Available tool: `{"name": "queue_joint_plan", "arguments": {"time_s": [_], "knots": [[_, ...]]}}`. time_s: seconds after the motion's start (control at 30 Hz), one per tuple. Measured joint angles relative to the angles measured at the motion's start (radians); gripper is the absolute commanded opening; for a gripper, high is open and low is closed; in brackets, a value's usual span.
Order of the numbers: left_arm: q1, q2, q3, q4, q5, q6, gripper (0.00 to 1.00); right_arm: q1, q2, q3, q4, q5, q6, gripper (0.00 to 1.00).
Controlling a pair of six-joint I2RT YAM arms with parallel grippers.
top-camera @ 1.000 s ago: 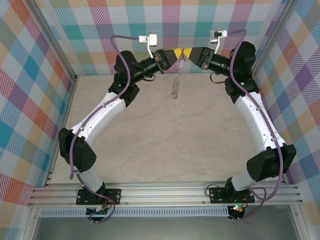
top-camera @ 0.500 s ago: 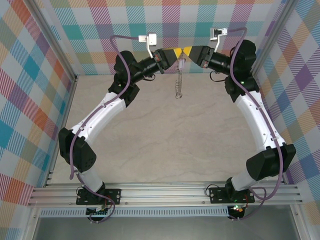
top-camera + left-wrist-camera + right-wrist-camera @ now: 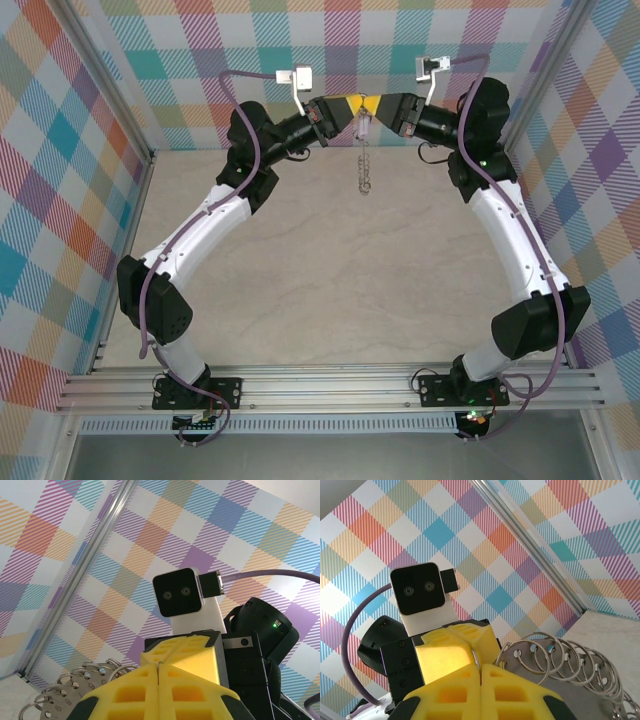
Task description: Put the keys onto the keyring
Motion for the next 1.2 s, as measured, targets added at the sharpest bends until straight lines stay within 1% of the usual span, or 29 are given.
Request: {"name": "queue_joint_plan", "arguments": {"time_s": [0.03, 0.07, 0.13, 0.17, 0.27, 0.37, 0.5, 0.63, 0.7, 0.77, 0.93, 1.03, 1.2], "knots": [[0.000, 0.000, 0.000, -0.004, 0.000, 0.001, 0.07, 0.000, 0.000, 0.006, -0.014, 0.000, -0.009, 0.00], [0.000, 0.000, 0.001, -0.012, 0.000, 0.005, 0.17, 0.000, 0.000, 0.012, -0.033, 0.000, -0.022, 0.00], [0.002, 0.000, 0.006, -0.037, 0.001, 0.024, 0.30, 0.000, 0.001, 0.037, -0.097, 0.000, -0.063, 0.00], [0.005, 0.000, 0.010, -0.057, 0.001, 0.041, 0.35, 0.000, 0.001, 0.054, -0.144, 0.001, -0.094, 0.00], [0.015, -0.010, 0.016, -0.124, 0.003, 0.102, 0.46, -0.001, 0.002, 0.115, -0.310, 0.000, -0.217, 0.00], [0.040, -0.023, 0.040, -0.220, 0.022, 0.179, 0.53, -0.002, 0.005, 0.188, -0.489, 0.001, -0.357, 0.00], [0.074, -0.023, 0.138, -0.396, 0.076, 0.314, 0.56, -0.002, 0.034, 0.307, -0.721, 0.009, -0.546, 0.00], [0.084, -0.022, 0.251, -0.566, 0.140, 0.442, 0.56, -0.002, 0.081, 0.418, -0.929, 0.020, -0.708, 0.00], [0.084, -0.018, 0.307, -0.649, 0.181, 0.497, 0.56, -0.002, 0.107, 0.463, -1.007, 0.024, -0.766, 0.00], [0.084, -0.005, 0.364, -0.726, 0.225, 0.544, 0.53, -0.002, 0.126, 0.492, -1.068, 0.024, -0.816, 0.00], [0.084, 0.049, 0.448, -0.866, 0.322, 0.616, 0.44, -0.002, 0.134, 0.505, -1.143, 0.023, -0.878, 0.00], [0.084, 0.085, 0.465, -0.925, 0.363, 0.632, 0.43, -0.002, 0.134, 0.507, -1.154, 0.011, -0.891, 0.00], [0.083, 0.122, 0.467, -0.981, 0.398, 0.640, 0.43, -0.002, 0.134, 0.509, -1.153, -0.019, -0.892, 0.00]]}}
